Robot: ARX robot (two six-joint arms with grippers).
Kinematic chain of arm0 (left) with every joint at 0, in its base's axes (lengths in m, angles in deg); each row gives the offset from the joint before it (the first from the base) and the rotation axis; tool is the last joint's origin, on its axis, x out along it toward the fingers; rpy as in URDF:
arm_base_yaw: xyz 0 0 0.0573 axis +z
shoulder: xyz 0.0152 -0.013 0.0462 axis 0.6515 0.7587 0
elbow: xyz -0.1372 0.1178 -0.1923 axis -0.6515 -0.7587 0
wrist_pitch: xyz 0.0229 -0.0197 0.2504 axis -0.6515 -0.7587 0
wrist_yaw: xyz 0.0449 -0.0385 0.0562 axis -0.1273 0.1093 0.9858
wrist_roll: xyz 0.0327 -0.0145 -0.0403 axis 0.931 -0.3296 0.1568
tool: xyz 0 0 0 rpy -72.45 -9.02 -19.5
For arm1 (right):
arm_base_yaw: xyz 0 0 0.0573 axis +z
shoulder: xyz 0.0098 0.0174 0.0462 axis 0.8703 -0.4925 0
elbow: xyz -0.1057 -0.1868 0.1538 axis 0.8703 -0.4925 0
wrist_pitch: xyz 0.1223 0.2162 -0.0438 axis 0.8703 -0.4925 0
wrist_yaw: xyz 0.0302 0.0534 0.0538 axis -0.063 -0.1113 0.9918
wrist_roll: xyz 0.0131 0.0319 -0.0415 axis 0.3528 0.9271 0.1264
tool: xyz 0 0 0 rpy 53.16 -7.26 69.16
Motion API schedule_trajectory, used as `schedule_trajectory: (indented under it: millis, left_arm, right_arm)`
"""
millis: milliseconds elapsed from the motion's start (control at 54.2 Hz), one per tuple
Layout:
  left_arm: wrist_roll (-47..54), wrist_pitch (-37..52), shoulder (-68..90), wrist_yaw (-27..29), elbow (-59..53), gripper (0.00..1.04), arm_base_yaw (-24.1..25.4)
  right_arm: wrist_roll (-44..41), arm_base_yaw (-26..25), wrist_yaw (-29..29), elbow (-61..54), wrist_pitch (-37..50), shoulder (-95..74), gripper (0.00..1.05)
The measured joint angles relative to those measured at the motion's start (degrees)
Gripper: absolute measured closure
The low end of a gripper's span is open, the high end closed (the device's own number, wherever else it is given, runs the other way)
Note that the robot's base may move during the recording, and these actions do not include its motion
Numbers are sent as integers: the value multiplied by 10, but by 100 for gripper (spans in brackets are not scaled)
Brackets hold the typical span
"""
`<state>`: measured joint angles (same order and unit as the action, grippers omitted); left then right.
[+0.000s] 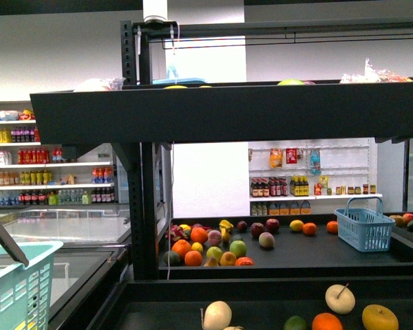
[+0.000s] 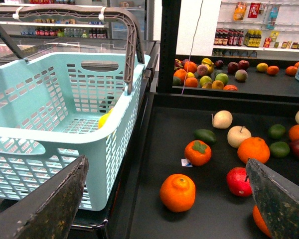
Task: Pick lemon from shelf
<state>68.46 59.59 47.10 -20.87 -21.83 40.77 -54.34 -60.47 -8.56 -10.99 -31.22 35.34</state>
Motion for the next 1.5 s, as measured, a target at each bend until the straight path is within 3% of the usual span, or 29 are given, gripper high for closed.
schedule_trajectory:
  millis: [1495]
  left_arm:
    - [0, 0, 0, 0, 0, 8, 0]
  right_arm:
    - [0, 0, 0, 0, 0, 0, 2]
